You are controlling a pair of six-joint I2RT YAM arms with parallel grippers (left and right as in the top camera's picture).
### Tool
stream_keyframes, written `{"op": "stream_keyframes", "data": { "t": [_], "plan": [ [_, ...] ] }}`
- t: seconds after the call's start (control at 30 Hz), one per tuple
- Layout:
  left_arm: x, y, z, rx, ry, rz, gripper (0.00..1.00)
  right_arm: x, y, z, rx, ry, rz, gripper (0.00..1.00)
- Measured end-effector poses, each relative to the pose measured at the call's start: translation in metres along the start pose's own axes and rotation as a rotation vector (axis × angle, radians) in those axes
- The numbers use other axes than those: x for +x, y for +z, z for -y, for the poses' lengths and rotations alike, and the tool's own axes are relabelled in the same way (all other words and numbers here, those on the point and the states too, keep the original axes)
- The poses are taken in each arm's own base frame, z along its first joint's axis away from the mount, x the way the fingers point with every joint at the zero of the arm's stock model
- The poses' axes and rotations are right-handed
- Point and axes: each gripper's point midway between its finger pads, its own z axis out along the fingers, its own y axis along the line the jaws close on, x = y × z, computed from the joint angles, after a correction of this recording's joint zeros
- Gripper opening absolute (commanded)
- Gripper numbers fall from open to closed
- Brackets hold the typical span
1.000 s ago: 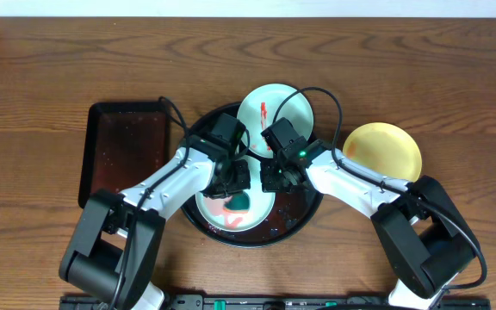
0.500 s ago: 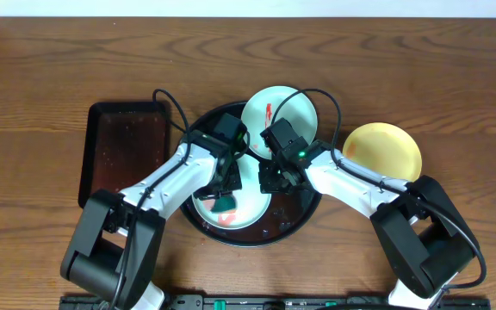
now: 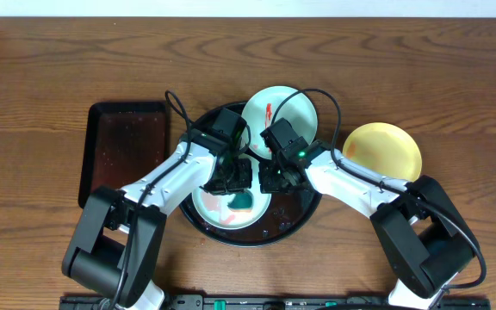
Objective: Clean dirty plates on tray and stack at the side
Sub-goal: 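Scrub the pale blue plate with the sponge while the right gripper holds it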
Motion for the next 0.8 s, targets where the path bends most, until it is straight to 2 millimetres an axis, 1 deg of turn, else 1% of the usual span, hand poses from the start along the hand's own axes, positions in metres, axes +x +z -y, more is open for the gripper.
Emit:
{"op": "stream_keyframes", "data": {
  "t": [0.13,0.27,0.33,0.47,0.6,0.7,0.8],
  "plan": [
    [-0.006,0.000,-0.015,-0.100,-0.006,0.047,0.07,0.000,0.000,0.000,-0.002,0.000,-0.001,0.01],
    [-0.013,-0.008,-0.041,-0.262,-0.076,0.109,0.08,0.001,0.000,-0.002,-0.010,0.000,-0.005,0.01],
    [-0.012,-0.011,-0.051,-0.314,-0.113,0.120,0.07,0.001,0.000,-0.002,-0.010,0.000,-0.006,0.01],
    [-0.007,-0.012,-0.056,-0.340,-0.152,0.110,0.08,0.001,0.001,-0.002,-0.012,0.000,-0.007,0.01],
    [0.001,-0.010,-0.048,-0.283,-0.151,0.054,0.07,0.001,0.001,-0.002,-0.009,0.000,-0.005,0.01],
    [0.011,-0.006,-0.034,-0.177,-0.114,-0.025,0.07,0.000,0.001,0.000,-0.003,0.001,-0.001,0.01],
    [0.023,-0.005,-0.014,-0.061,-0.060,-0.098,0.08,0.000,0.001,0.000,-0.002,0.001,0.000,0.01]
  ]
}}
